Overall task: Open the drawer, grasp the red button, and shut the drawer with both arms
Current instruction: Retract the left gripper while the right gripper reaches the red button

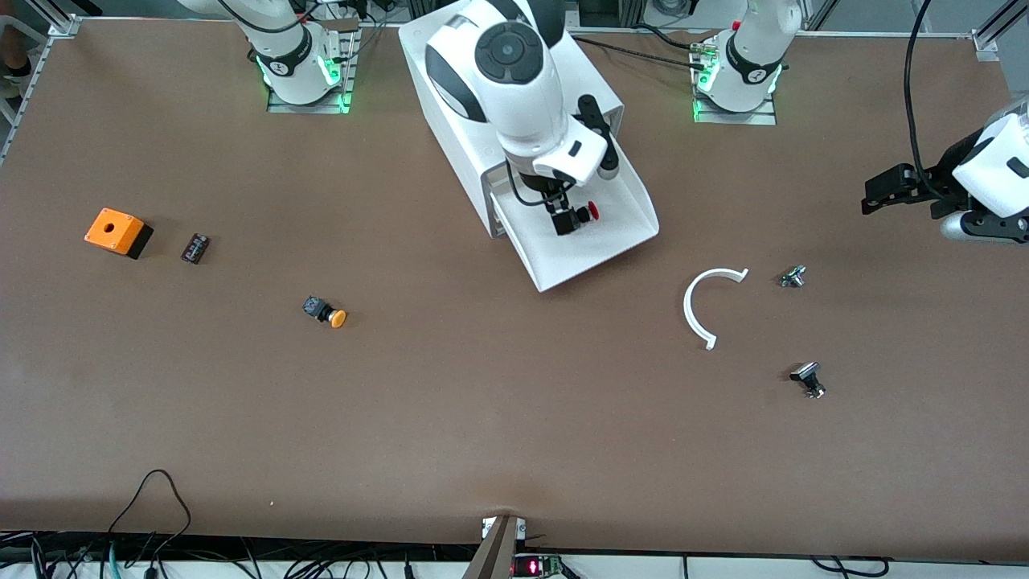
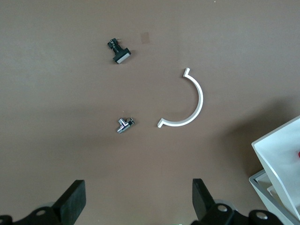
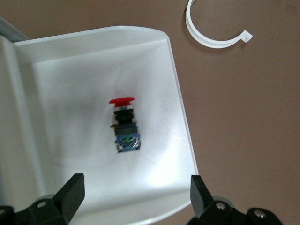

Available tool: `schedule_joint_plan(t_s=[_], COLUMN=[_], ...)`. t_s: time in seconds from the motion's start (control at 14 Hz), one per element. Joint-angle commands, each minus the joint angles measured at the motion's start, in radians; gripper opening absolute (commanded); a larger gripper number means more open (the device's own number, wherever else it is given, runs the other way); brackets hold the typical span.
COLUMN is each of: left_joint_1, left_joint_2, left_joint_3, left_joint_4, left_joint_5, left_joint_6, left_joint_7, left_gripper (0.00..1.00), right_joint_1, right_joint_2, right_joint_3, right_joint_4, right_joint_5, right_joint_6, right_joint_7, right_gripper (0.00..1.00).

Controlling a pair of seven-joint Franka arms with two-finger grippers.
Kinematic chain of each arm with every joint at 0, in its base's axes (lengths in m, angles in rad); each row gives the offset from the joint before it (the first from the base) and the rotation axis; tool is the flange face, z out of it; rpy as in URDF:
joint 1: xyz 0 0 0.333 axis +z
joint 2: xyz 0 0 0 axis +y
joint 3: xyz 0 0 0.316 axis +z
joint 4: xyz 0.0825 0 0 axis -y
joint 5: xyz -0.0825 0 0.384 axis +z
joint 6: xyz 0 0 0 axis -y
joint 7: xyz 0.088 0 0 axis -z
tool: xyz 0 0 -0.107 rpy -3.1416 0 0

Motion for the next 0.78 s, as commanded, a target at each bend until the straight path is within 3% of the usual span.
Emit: schedule_joint_plan(t_s=[0.0,0.36,0.71], left_joint_1=[-0.004,-0.001,-0.002], left_joint_2=[0.015,0.021,0.021], left_joint_3=[0.013,0.028,0.030], left_joint_4=[0.005,-0.004,-0.001], left_joint_5=[0.012,-0.020,-0.024], left_joint_6=[0.090,0.100,0.098], left_joint_7=[-0.014,-0.021,-0.161], left_gripper=[1.00,1.00,1.00], right_joint_1=[0.029,0.051,0.069], right_joint_2=[0.066,0.096,0.119], right_joint_3=[-0.001,-0.001,-0.001], right_joint_4=[0.055,0.044,0.007], right_joint_5=[-0.006,-0.095,-0.146], right_joint_6=[0.024,0.012,0.016], right_joint_7=[-0.014,-0.017,-0.033], right_gripper=[1.00,1.00,1.00])
